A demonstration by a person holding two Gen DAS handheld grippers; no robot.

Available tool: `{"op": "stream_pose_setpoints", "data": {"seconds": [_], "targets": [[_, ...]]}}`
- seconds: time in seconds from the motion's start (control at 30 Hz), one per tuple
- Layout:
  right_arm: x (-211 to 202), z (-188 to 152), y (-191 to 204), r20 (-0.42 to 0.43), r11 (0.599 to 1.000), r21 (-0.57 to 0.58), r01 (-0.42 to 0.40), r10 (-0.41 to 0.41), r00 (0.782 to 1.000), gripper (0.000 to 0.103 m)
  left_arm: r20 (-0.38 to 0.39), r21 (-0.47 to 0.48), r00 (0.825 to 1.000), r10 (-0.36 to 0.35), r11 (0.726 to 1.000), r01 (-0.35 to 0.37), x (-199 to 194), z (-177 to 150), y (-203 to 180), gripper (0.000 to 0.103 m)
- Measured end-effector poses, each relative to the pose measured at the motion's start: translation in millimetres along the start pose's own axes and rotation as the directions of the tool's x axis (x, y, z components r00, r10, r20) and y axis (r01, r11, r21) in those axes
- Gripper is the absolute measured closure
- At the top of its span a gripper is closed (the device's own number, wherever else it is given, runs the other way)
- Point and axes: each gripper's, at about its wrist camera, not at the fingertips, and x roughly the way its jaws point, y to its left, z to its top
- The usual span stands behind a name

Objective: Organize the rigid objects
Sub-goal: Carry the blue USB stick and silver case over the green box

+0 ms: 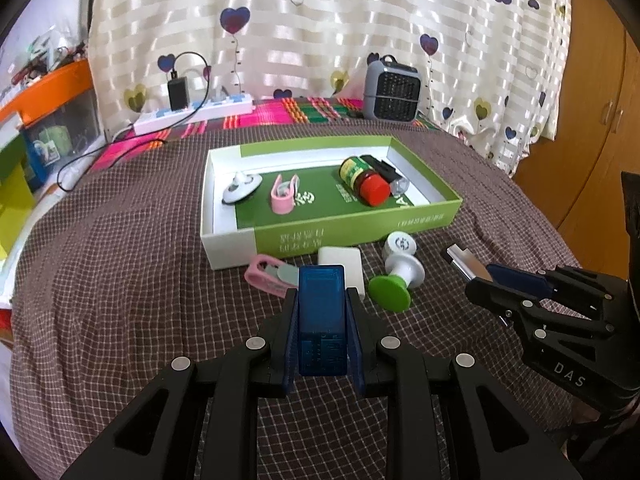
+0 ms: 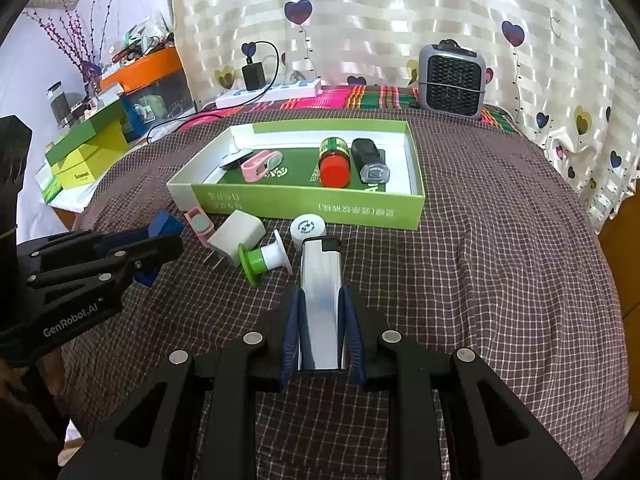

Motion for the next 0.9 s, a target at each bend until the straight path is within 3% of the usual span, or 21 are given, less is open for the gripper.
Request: {"op": "stream_pose_setpoints", "data": {"seconds": [0.9], "targets": [[5.0,48.6,-22.1,0.049,1.0,0.023,0.018,-0.019,0.999,0.079,0.046,-0.009,0.999,0.02,1.0,-0.02,17.3,51.8,18.6,0.082]]}}
